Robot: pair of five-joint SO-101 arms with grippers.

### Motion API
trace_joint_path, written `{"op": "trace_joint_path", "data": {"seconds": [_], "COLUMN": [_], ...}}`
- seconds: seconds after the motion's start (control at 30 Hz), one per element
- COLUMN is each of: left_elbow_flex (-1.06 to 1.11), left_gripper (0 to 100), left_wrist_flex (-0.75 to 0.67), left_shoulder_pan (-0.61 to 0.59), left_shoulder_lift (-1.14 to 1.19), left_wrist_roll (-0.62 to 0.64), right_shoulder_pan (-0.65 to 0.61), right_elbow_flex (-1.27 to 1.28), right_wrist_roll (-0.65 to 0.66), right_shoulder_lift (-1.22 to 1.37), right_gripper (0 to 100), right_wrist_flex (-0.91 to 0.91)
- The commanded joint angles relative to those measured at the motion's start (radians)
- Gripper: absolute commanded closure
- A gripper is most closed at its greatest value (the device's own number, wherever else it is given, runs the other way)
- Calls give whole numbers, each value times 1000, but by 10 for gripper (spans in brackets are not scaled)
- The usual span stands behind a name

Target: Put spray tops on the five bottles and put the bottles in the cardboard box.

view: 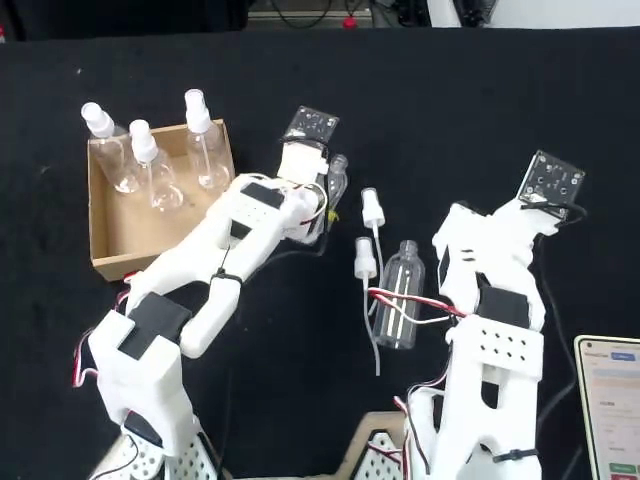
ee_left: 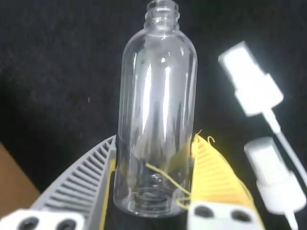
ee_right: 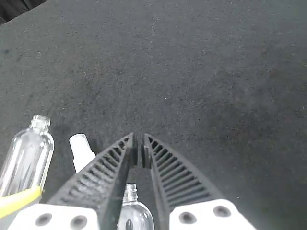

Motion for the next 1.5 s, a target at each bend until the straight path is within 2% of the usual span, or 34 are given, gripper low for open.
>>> {"op": "trace_joint_path", "data": {"seconds": [0.0, 0.13, 0.23, 0.53, 0.73, 0.87, 1.13, 1.27, 1.47], "left_elbow_flex": [-59, -47, 25, 424, 461, 377, 300, 306, 294], "left_gripper": [876, 873, 873, 866, 662, 641, 641, 640, 640], "left_wrist_flex": [224, 385, 474, 502, 631, 671, 661, 591, 483], "left_shoulder_pan": [-4, -8, -15, -33, -33, -41, -31, -31, -12], "left_shoulder_lift": [-78, -212, -308, -546, -641, -655, -649, -598, -423], "left_wrist_roll": [-8, -21, -107, -299, -400, -416, -408, -336, -330], "right_shoulder_pan": [11, 11, 11, 8, 8, 8, 9, 9, 12], "right_elbow_flex": [-58, -58, -56, -54, -54, -54, -56, -58, -58], "right_wrist_roll": [-2, -2, -2, -2, -2, -2, -2, -2, -2], "right_shoulder_lift": [-22, -22, -22, -22, -21, -21, -22, -22, -22], "right_gripper": [977, 977, 977, 977, 977, 977, 977, 977, 977], "right_wrist_flex": [-26, -26, -26, -26, -26, -26, -26, -26, -26]}}
